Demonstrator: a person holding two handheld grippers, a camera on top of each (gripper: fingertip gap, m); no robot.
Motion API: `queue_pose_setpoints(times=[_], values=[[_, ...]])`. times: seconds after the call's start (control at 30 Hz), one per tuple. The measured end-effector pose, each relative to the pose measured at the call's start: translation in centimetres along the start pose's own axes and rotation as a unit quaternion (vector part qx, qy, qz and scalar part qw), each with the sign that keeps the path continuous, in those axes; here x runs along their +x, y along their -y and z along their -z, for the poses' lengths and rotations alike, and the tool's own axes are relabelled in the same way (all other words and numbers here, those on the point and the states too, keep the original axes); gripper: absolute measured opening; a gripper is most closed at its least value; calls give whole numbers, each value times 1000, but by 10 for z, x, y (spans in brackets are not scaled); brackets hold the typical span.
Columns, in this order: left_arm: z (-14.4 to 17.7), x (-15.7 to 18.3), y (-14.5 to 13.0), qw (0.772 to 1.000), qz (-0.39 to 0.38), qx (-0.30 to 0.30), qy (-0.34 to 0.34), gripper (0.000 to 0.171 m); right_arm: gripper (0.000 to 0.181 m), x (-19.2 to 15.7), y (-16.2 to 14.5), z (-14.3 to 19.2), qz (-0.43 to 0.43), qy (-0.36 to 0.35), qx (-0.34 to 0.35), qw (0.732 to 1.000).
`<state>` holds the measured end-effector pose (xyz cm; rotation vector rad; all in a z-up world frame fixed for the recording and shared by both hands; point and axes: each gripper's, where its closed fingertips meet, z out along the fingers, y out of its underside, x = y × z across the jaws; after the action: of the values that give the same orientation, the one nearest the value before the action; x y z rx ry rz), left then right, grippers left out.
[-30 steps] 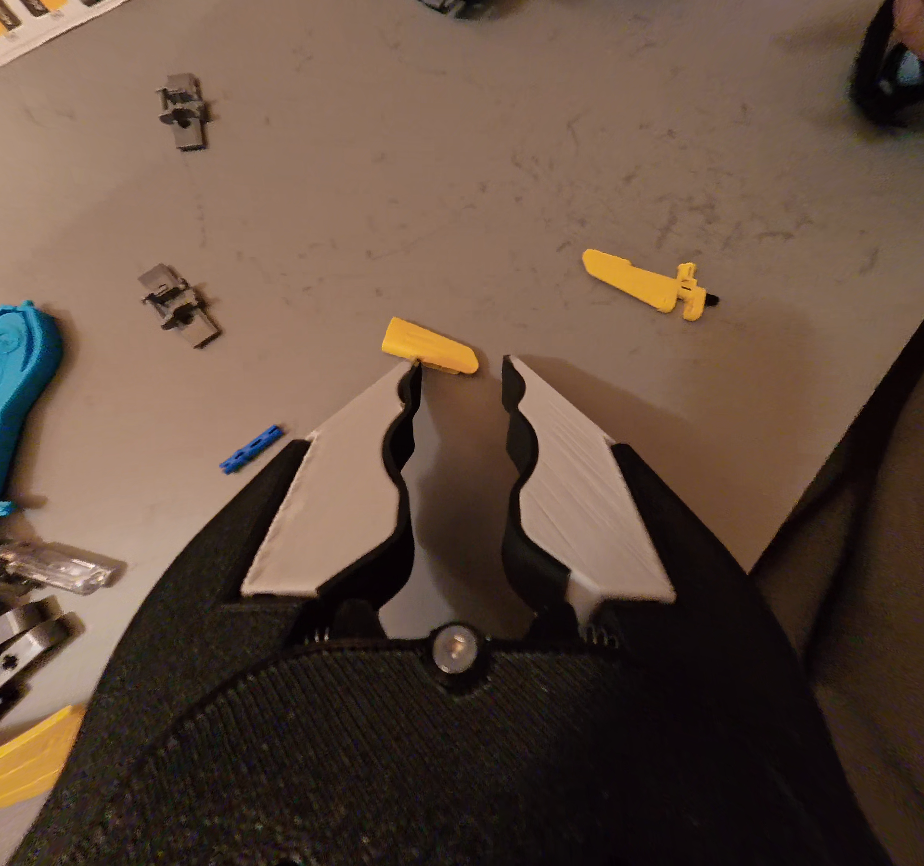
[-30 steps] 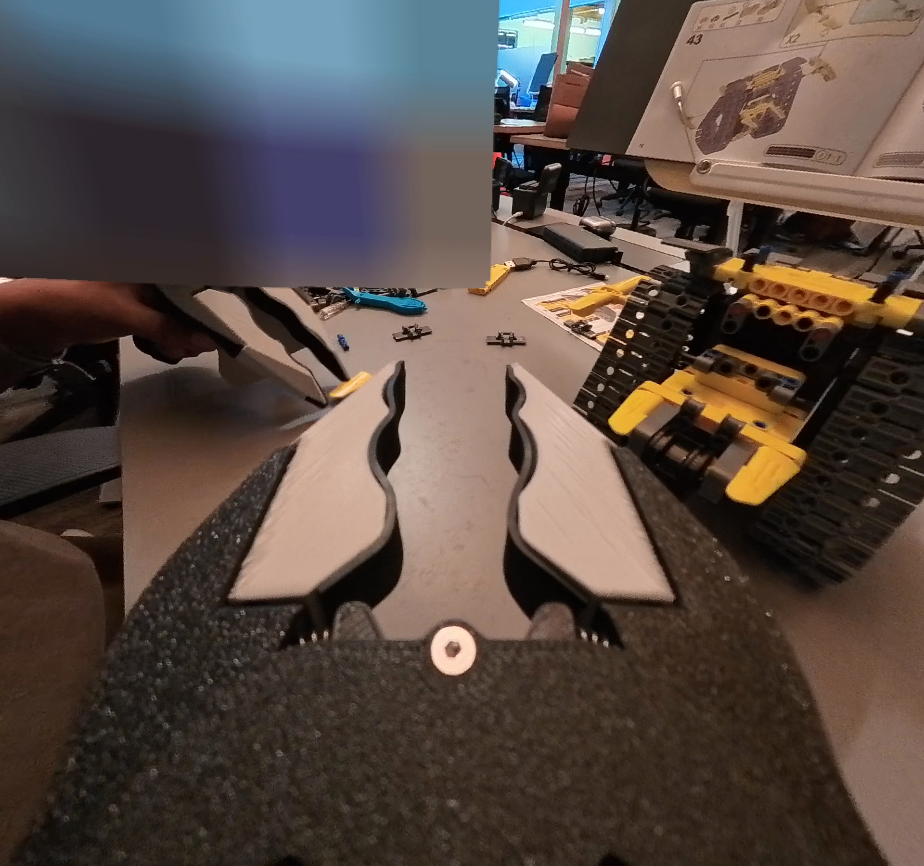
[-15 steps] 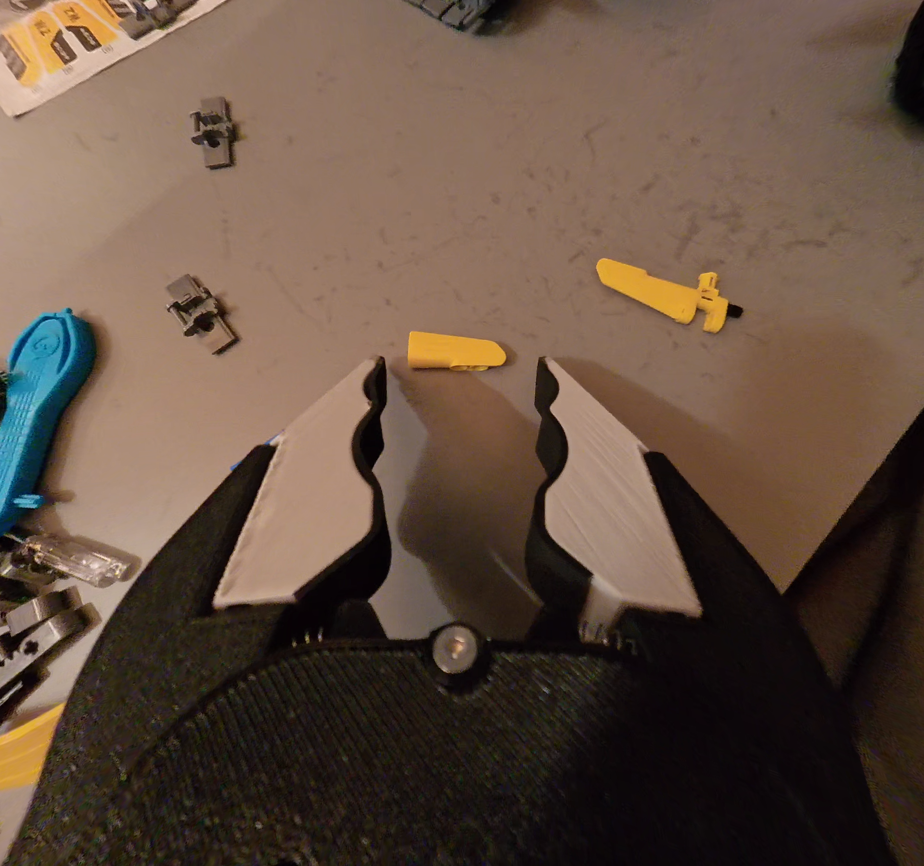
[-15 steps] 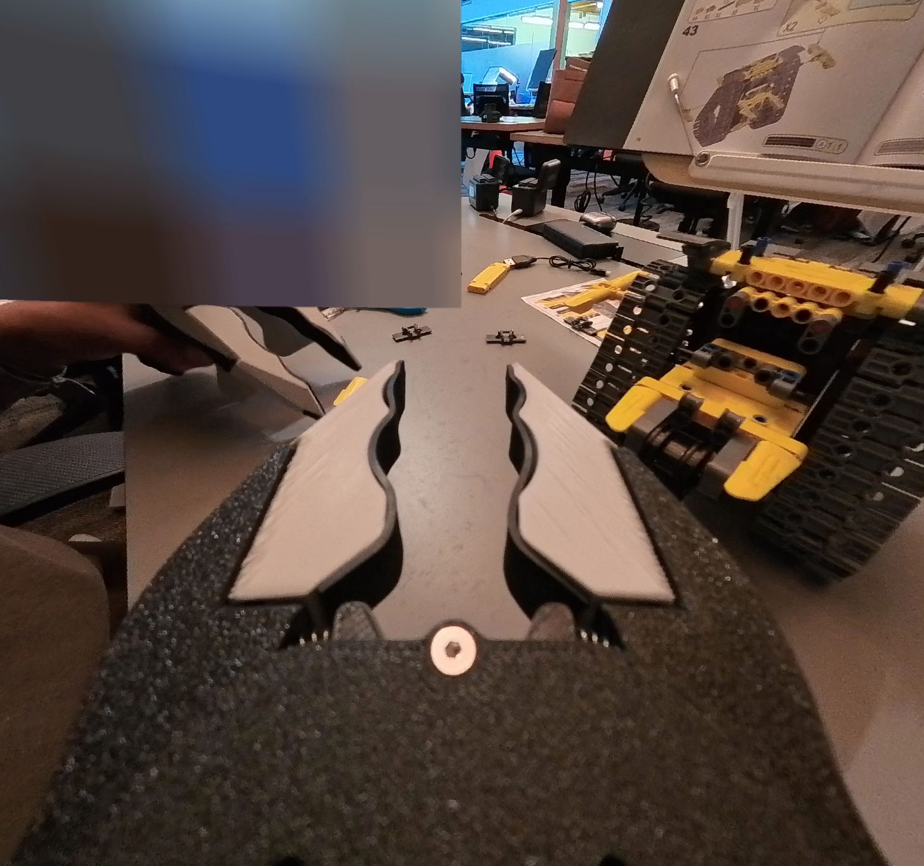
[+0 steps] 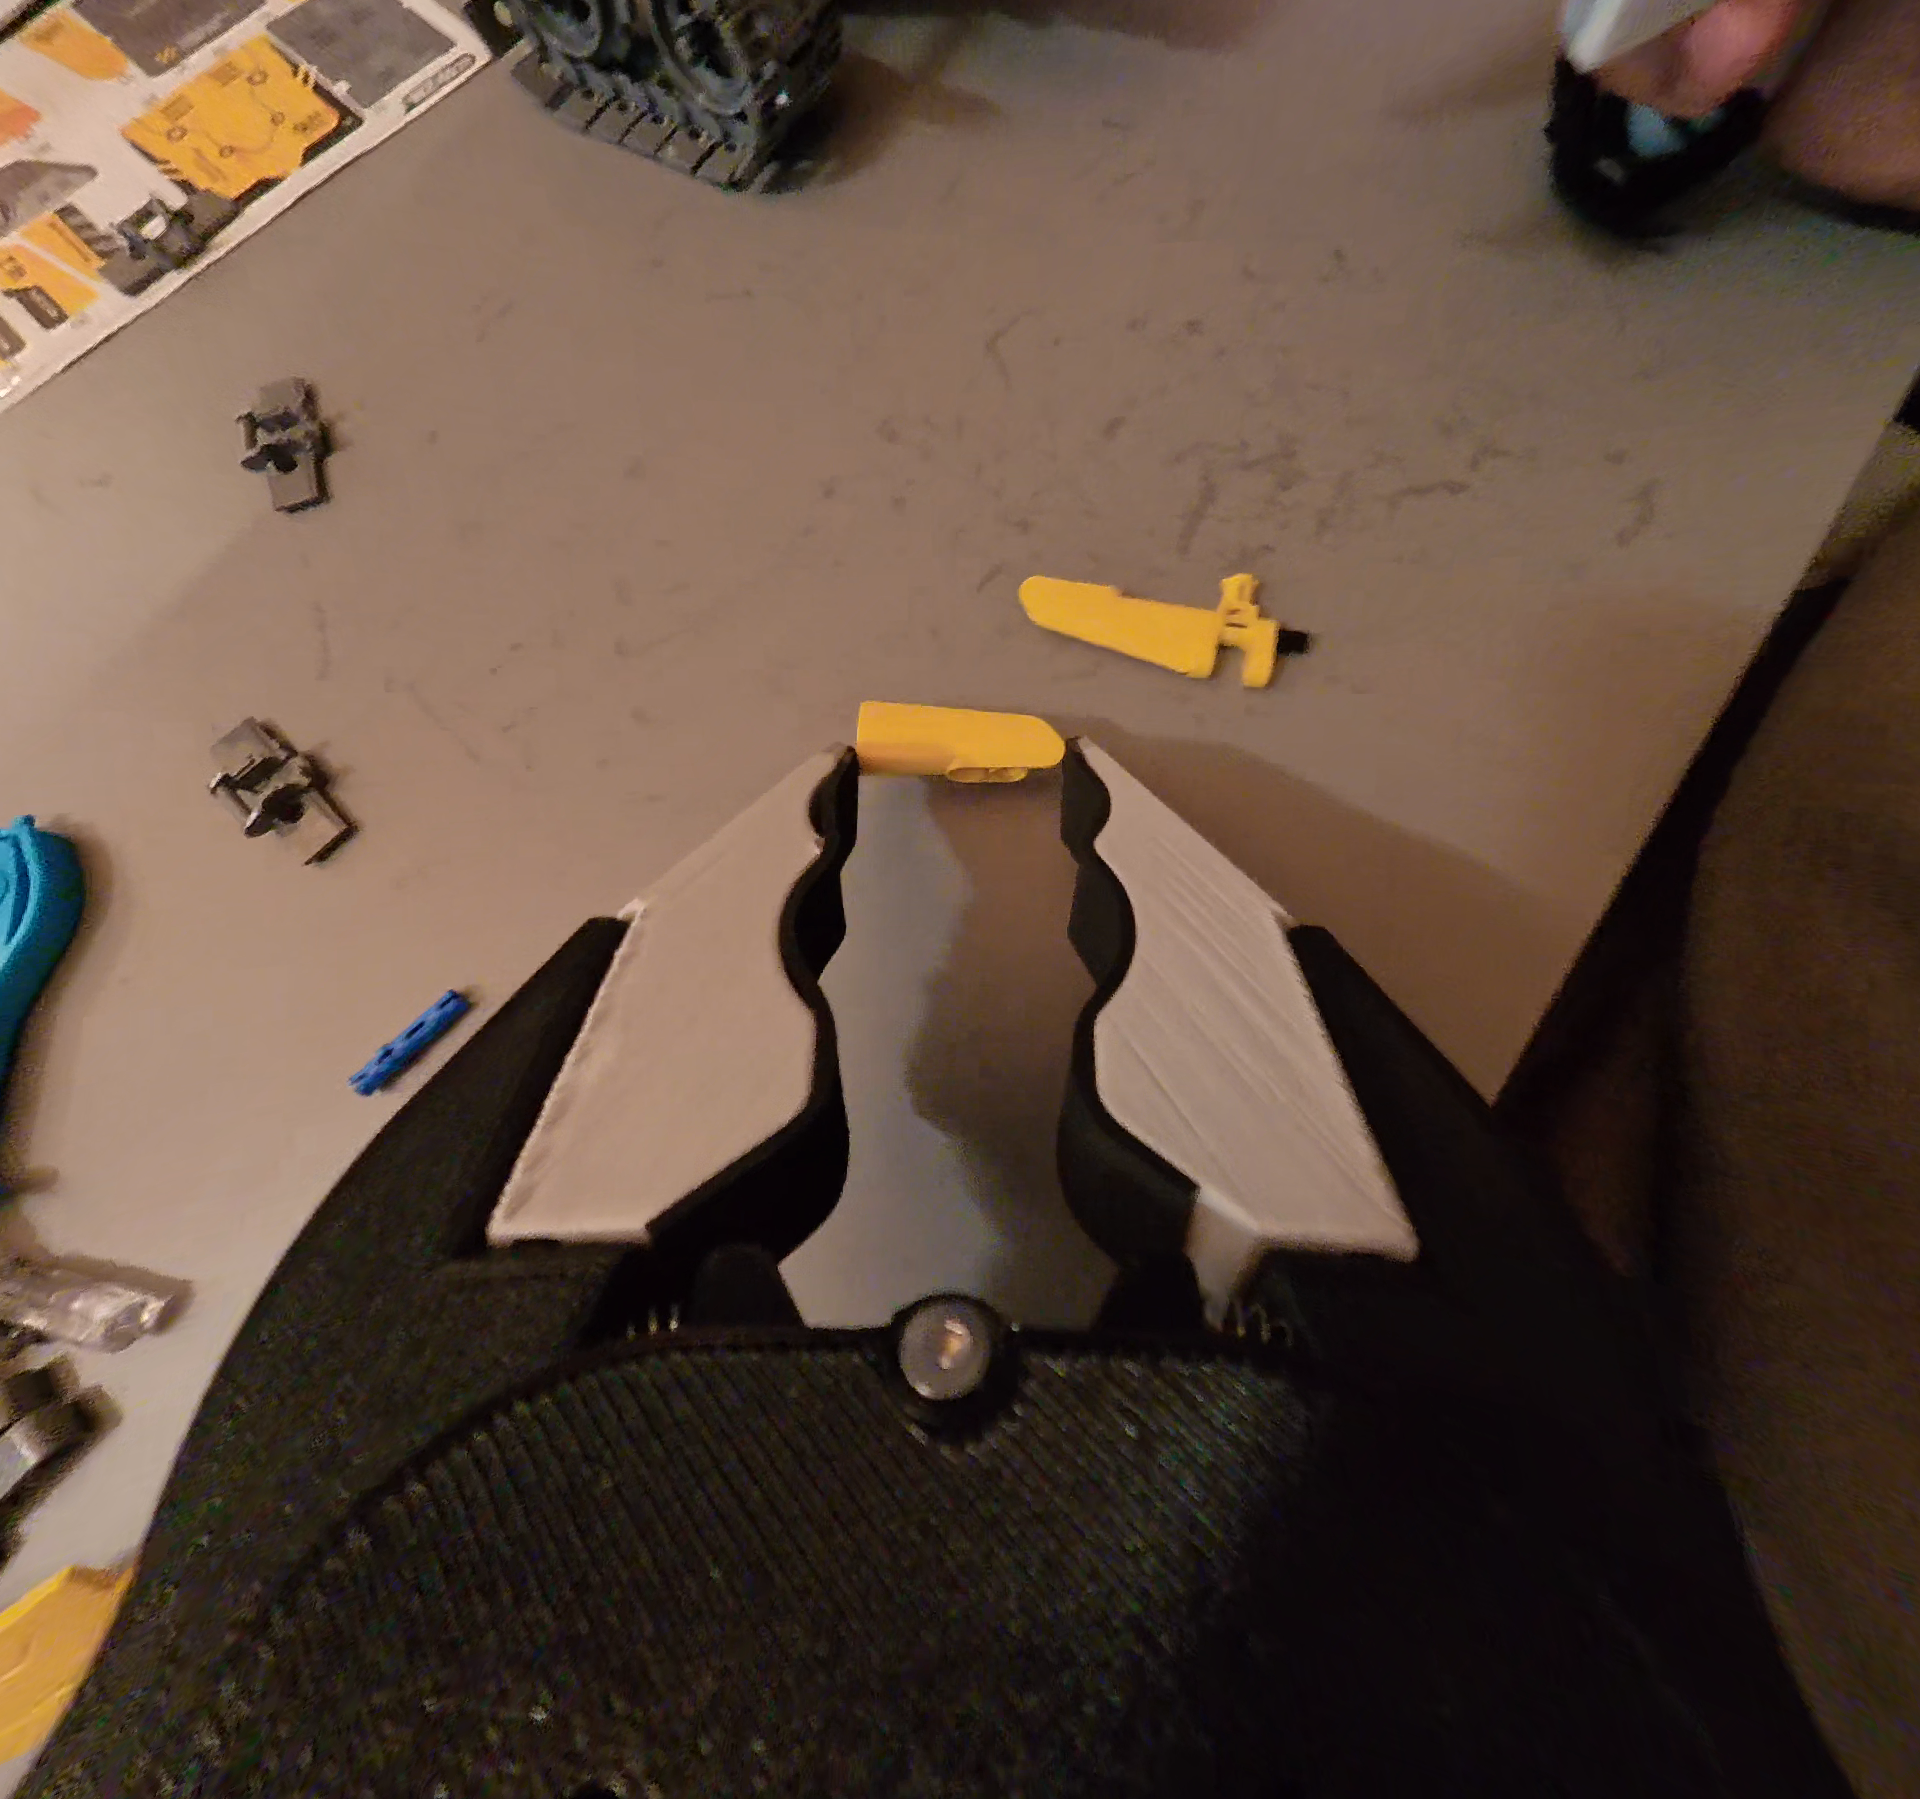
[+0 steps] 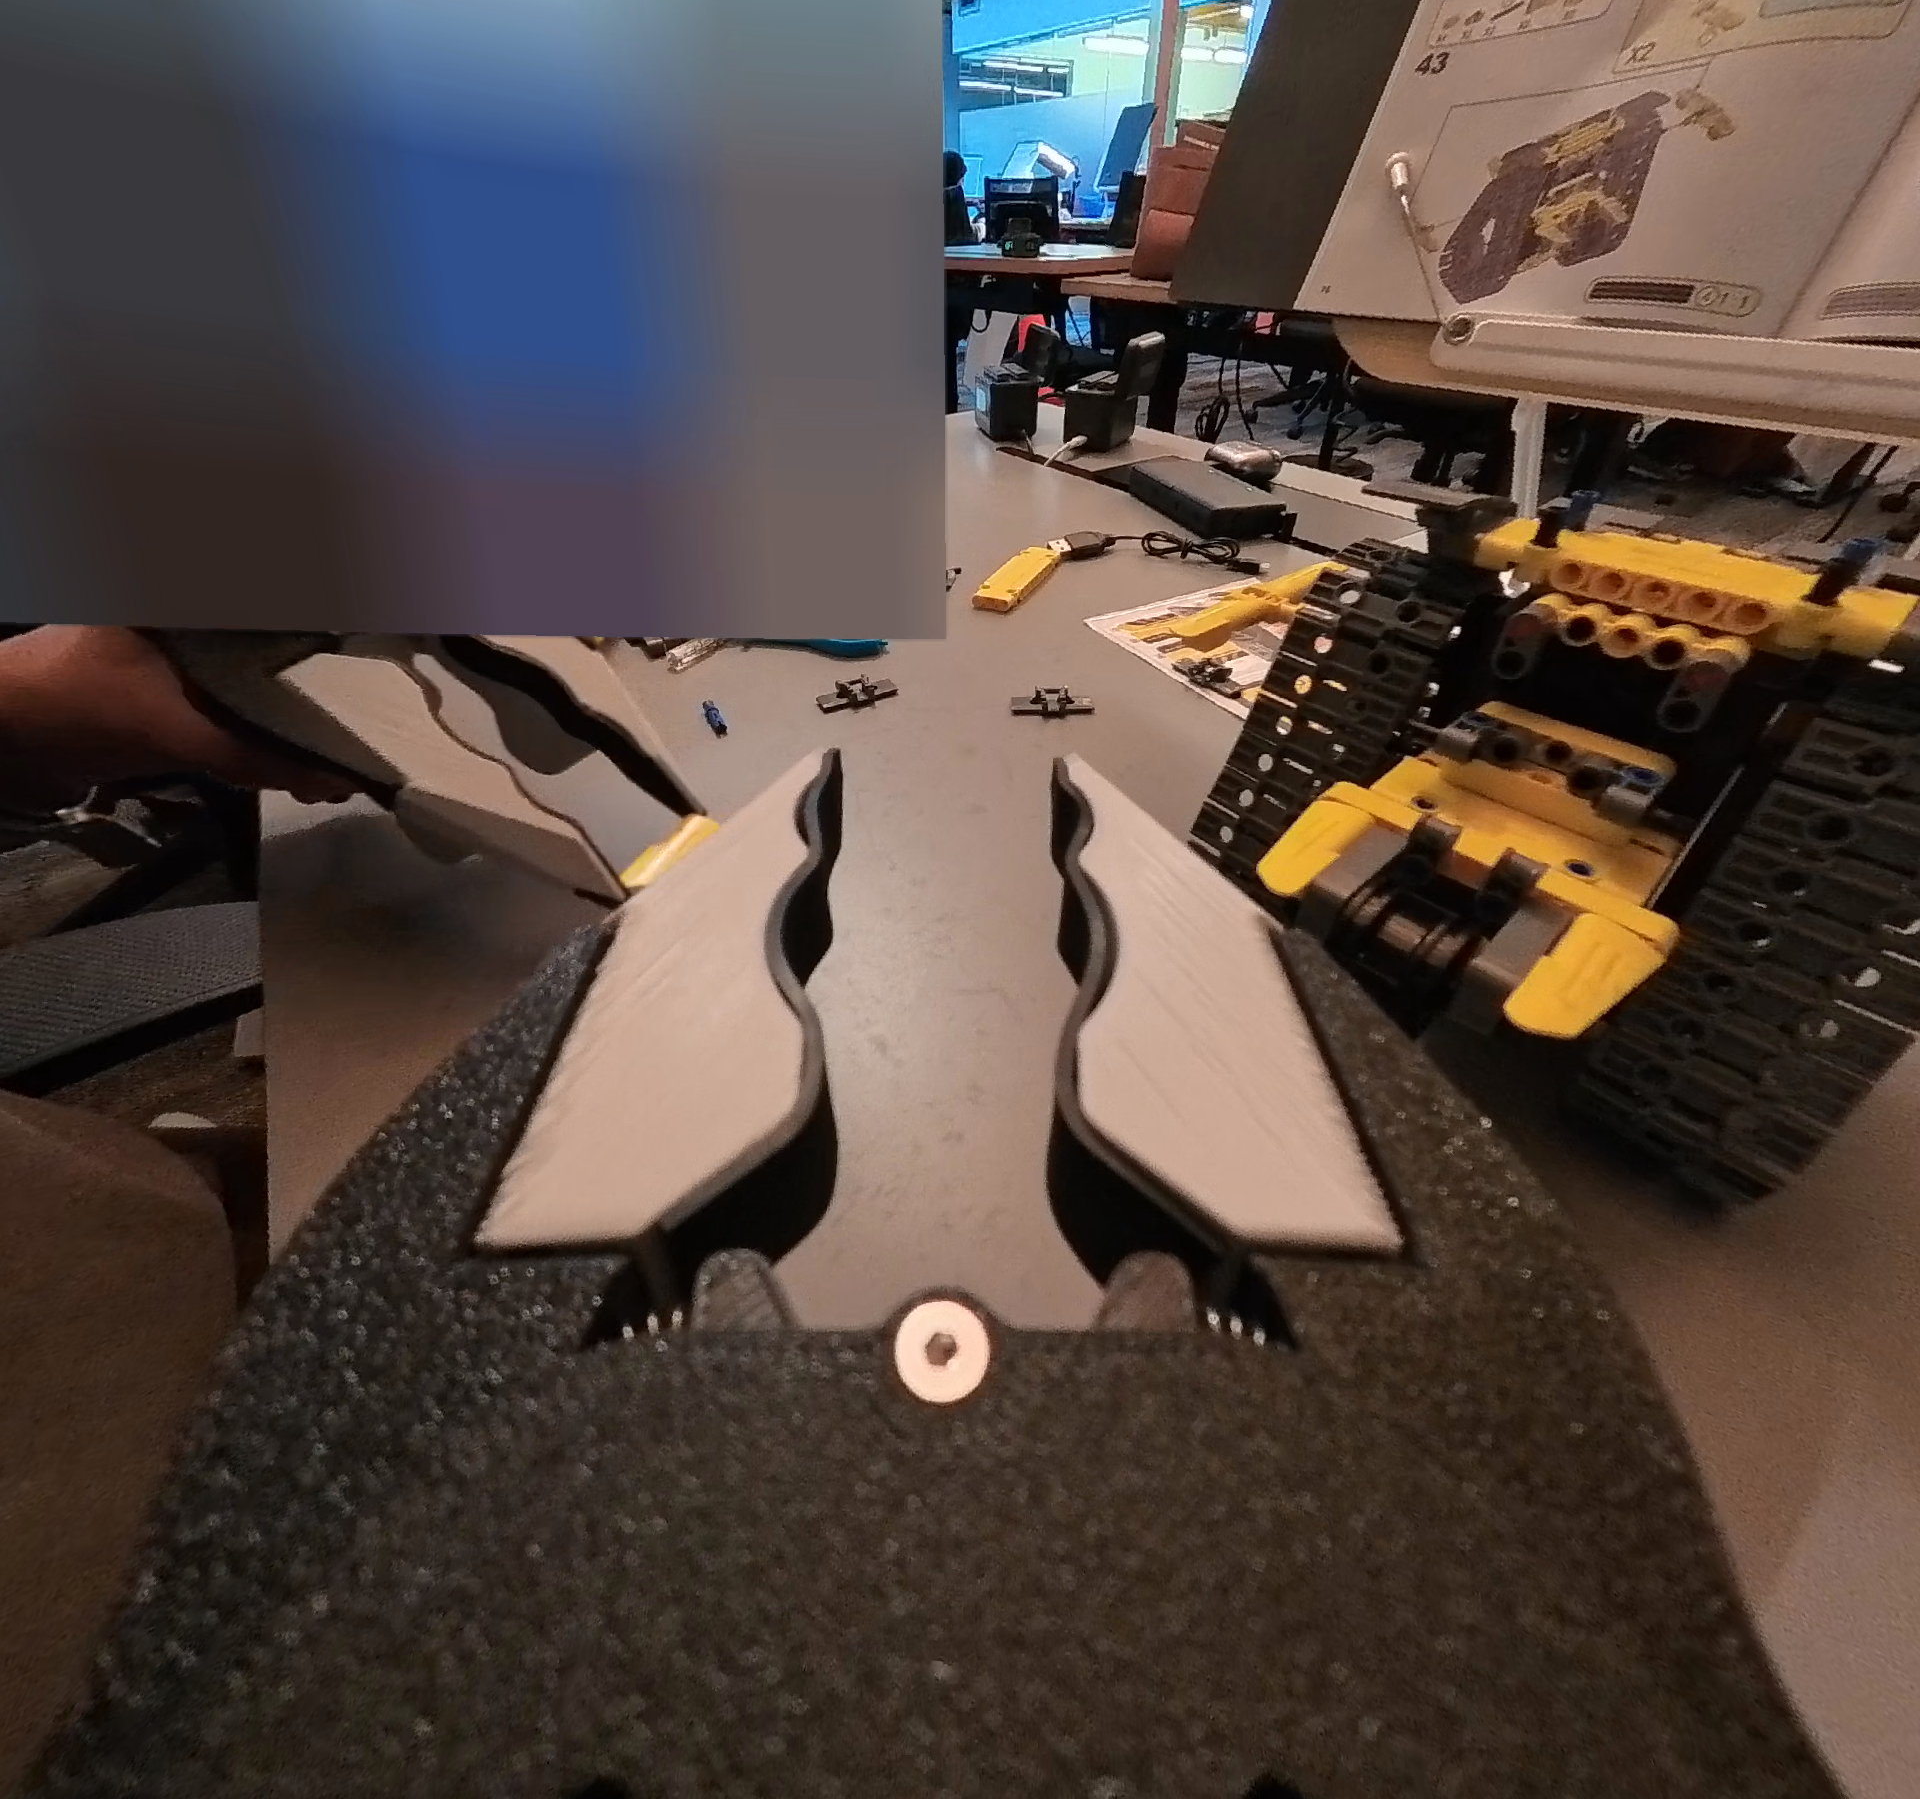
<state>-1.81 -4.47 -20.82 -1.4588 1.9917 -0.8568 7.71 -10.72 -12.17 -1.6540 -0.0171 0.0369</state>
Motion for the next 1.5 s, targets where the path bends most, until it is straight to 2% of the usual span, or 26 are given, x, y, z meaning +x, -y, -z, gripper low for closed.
queue_pose_setpoints(times=[0.23, 0.37, 0.53, 1.13, 1.5], values=[[1, 49, 15, 997, -30, 25, -67, 37, 40, 0, 0, 0, 0, -1, 1, 1000], [-1, 78, 11, 993, -42, 18, -108, 37, 39, 0, 1, 1, -1, -1, 6, 1000], [-6, 98, 7, 990, -34, 19, -137, 37, 40, 0, 1, 1, 2, -1, 5, 1000], [-19, 100, 2, 991, -60, -7, -118, 38, 40, -2, 1, 1, 10, -2, 4, 1000], [-16, 102, 0, 990, -60, -7, -124, 40, 40, -1, 1, 2, 9, -4, 6, 1000]])
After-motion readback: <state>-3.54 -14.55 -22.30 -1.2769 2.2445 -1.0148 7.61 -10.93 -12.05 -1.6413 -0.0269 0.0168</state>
